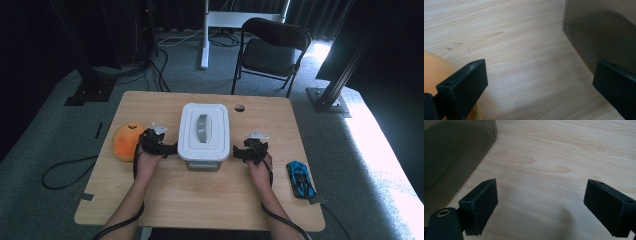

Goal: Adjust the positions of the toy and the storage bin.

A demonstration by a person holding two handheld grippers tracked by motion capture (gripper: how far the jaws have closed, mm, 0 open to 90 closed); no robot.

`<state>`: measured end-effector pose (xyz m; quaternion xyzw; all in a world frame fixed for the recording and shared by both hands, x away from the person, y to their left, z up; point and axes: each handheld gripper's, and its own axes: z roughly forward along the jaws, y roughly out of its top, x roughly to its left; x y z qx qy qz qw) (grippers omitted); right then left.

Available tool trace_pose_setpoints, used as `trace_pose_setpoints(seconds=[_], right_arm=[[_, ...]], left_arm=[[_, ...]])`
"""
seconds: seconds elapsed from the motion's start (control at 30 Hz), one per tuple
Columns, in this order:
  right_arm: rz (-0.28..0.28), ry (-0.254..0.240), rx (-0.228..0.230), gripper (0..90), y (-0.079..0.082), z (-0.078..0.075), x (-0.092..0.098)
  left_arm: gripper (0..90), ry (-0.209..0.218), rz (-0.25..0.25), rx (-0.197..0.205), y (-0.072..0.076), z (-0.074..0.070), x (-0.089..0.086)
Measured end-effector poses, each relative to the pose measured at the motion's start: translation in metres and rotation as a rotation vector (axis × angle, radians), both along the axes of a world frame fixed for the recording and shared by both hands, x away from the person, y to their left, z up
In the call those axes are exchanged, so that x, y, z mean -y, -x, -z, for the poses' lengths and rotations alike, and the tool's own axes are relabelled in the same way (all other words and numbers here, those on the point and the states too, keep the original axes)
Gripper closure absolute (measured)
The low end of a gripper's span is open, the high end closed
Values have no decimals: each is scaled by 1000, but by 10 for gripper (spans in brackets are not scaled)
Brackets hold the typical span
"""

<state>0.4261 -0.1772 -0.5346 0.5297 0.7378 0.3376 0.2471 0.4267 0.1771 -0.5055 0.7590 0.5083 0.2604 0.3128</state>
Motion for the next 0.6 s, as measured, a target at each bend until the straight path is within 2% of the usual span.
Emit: trace_pose_setpoints(seconds=[0.03, 0.1, 0.13, 0.17, 0.27, 0.33, 0.43, 0.47, 0.53, 0.57, 0.6], right_arm=[[-2, -3, 1, 112, -3, 1, -2], [1, -5, -10, 112, -7, 1, -4], [5, -5, -14, 112, -12, 1, -7], [10, -7, -15, 112, -14, 1, -9], [10, -7, -12, 112, -18, -1, -12], [11, -5, -9, 112, -22, -5, -15], [6, -22, 6, 112, -24, -9, -17], [0, -39, 10, 112, -24, -11, -17], [-20, -47, 17, 112, -24, -13, -19], [-30, -45, 19, 118, -24, -14, -21], [-42, -49, 20, 150, -23, -16, -22]], left_arm=[[3, -9, -21, -2, -3, 0, 1], [3, -9, -21, -2, -3, 0, 1], [3, 33, -38, 4, -9, -3, 1], [3, 20, -41, 3, -11, -4, 2], [3, 21, -42, 11, -14, -4, 3], [3, 44, -35, 17, -17, -7, 5], [3, 23, 7, 14, -18, -8, 11], [3, 20, 7, 15, -19, -8, 12], [3, 24, 29, 25, -18, -8, 14], [3, 28, 40, 17, -18, -8, 15], [4, 30, 40, 16, -17, -8, 15]])
